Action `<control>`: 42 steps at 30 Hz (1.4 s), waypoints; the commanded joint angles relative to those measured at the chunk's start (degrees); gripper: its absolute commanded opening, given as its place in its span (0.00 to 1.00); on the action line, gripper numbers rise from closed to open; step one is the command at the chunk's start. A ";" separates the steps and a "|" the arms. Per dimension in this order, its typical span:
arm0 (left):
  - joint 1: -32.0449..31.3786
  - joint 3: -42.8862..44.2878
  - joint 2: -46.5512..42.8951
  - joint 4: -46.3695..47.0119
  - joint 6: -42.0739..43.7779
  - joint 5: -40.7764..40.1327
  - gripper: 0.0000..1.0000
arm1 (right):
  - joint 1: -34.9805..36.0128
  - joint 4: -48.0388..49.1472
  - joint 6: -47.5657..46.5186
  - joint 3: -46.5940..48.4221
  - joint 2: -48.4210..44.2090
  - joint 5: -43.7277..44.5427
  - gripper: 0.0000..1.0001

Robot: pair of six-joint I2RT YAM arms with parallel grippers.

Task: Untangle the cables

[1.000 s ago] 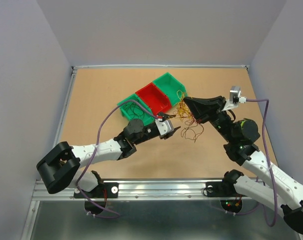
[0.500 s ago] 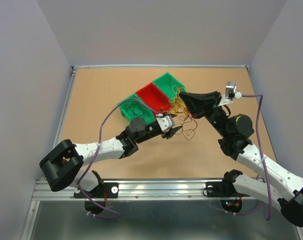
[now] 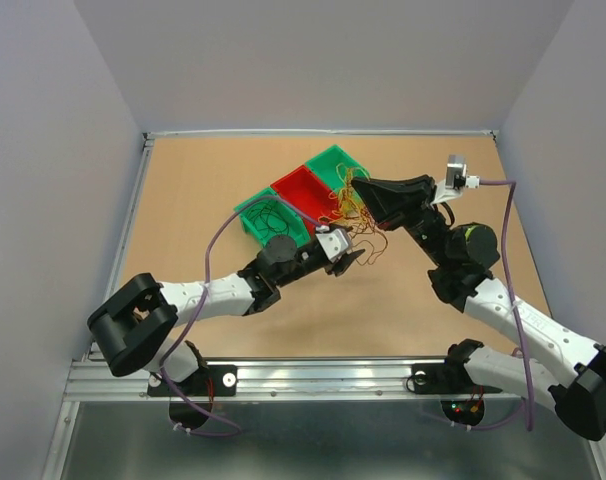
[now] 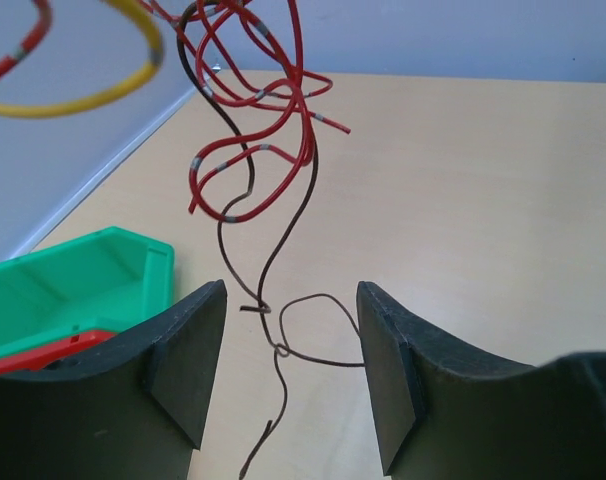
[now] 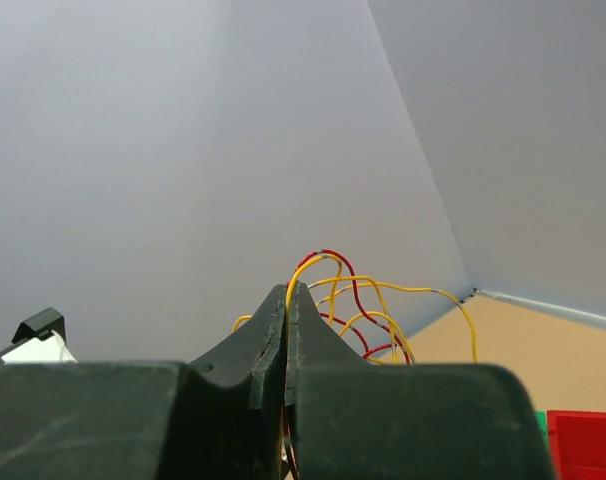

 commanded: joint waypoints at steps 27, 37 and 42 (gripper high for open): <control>16.29 9.19 0.10 -8.36 -1.66 0.89 0.00 | 0.28 0.80 -21.61 -11.78 -26.08 43.57 0.01; 17.87 12.00 -8.51 -17.56 -0.08 -1.49 0.00 | 0.28 -12.37 -24.01 -15.57 -41.31 50.90 0.01; 18.66 10.52 -14.50 -20.23 1.50 -2.80 0.00 | 0.36 -17.58 -22.34 -13.81 -38.76 47.73 0.01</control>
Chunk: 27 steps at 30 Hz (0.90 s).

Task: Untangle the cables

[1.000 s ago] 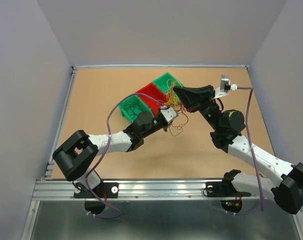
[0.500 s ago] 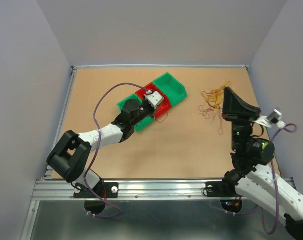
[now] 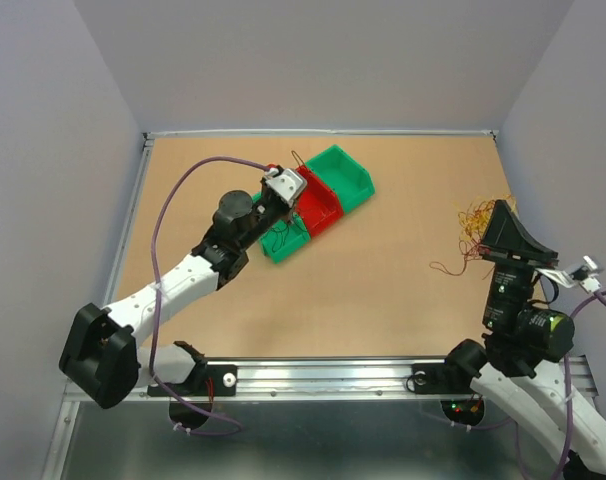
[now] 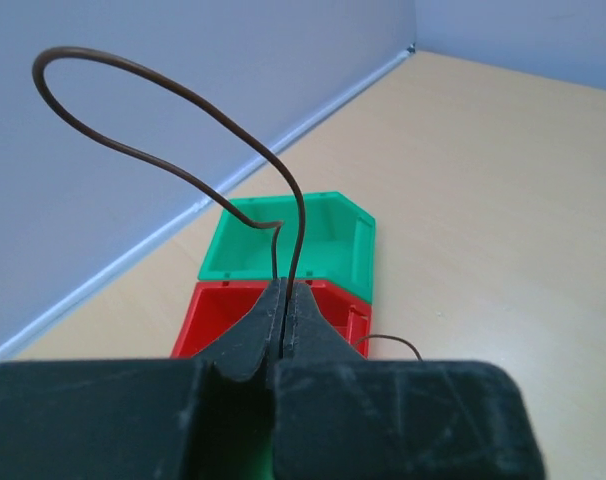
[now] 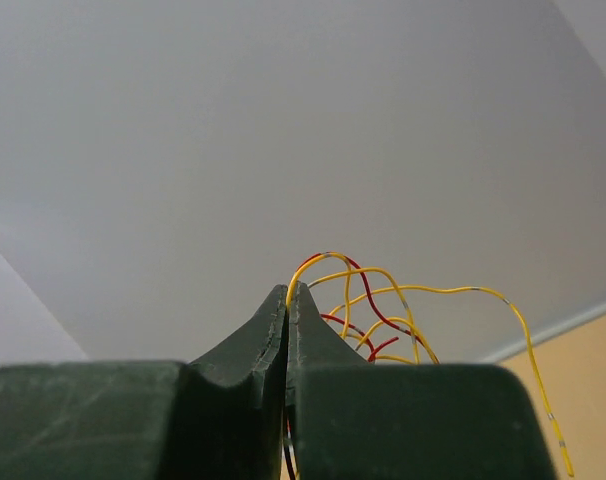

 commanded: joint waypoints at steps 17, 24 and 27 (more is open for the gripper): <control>10.71 -5.44 0.08 6.15 5.63 3.29 0.00 | 0.30 -19.79 -2.44 11.66 20.80 -17.98 0.01; 13.61 -4.03 7.19 4.57 7.12 2.59 0.00 | 0.30 -21.81 -4.90 15.27 28.01 -29.94 0.01; 14.58 -2.63 10.27 2.38 8.53 2.41 0.00 | 0.30 -24.62 -7.00 17.28 31.61 -38.10 0.01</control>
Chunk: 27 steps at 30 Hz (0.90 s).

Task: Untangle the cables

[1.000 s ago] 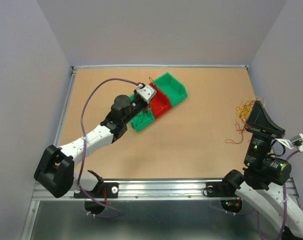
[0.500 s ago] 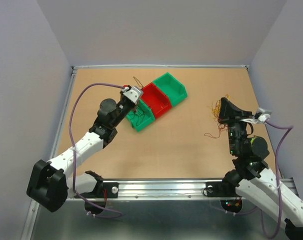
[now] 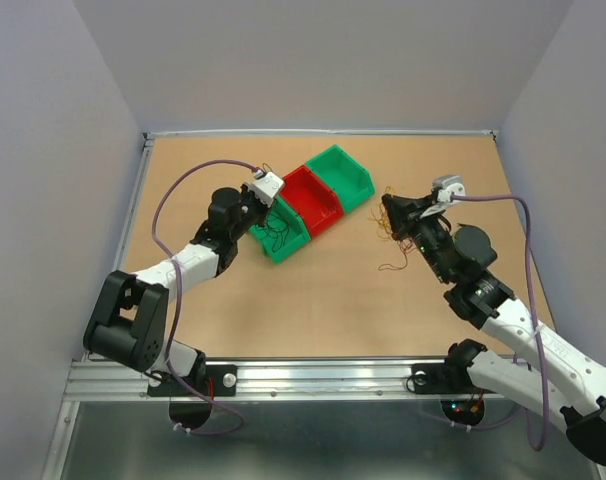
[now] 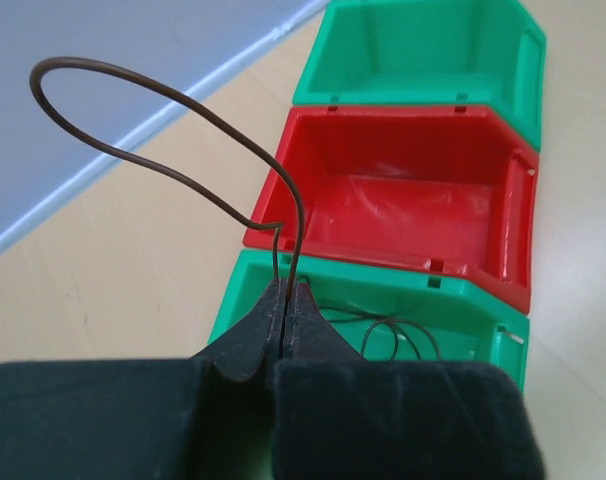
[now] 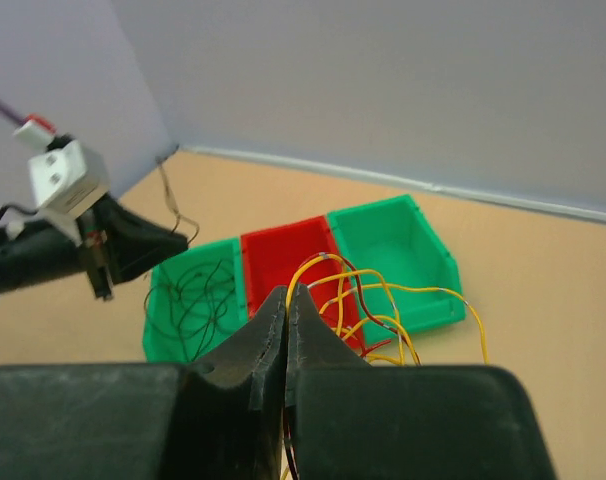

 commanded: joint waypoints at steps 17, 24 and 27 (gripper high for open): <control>0.81 9.96 7.01 -18.36 11.18 2.40 0.13 | 0.28 -5.02 -6.19 8.28 7.86 -20.56 0.01; 0.81 7.24 6.22 -21.08 14.16 1.88 0.17 | 0.28 -9.14 -6.19 11.44 12.14 -25.91 0.01; 0.81 6.97 6.74 -21.61 14.52 0.65 0.25 | 0.28 -10.55 -8.21 13.11 14.17 -28.37 0.01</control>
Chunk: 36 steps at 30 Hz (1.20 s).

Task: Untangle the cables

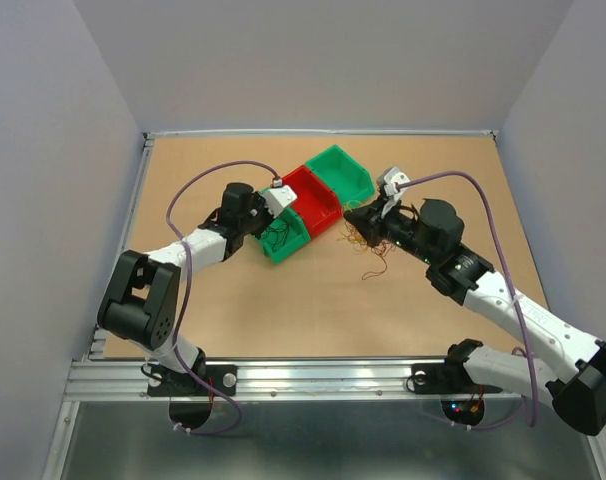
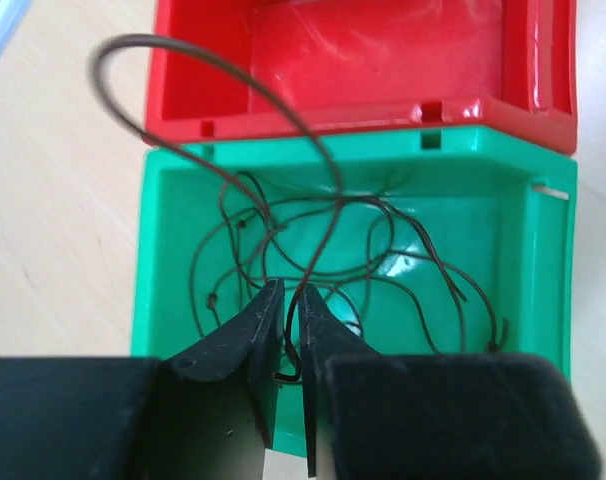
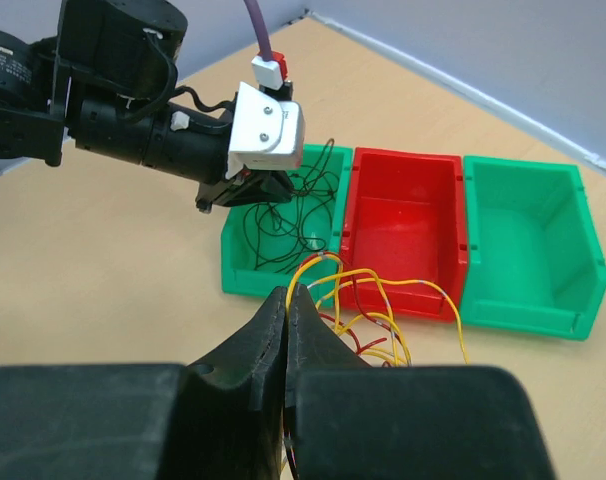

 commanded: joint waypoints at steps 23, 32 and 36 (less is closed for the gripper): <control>0.21 -3.42 -12.99 -2.98 1.82 12.05 0.82 | 0.28 -3.92 -2.29 7.86 6.14 -3.42 0.00; -5.24 -6.84 -17.55 -4.83 5.33 16.62 0.96 | 0.36 -4.19 -2.38 7.34 5.00 -2.36 0.00; -7.53 -8.34 -18.87 -4.83 7.09 16.71 0.96 | 0.28 -4.27 -2.55 6.89 4.29 -2.62 0.01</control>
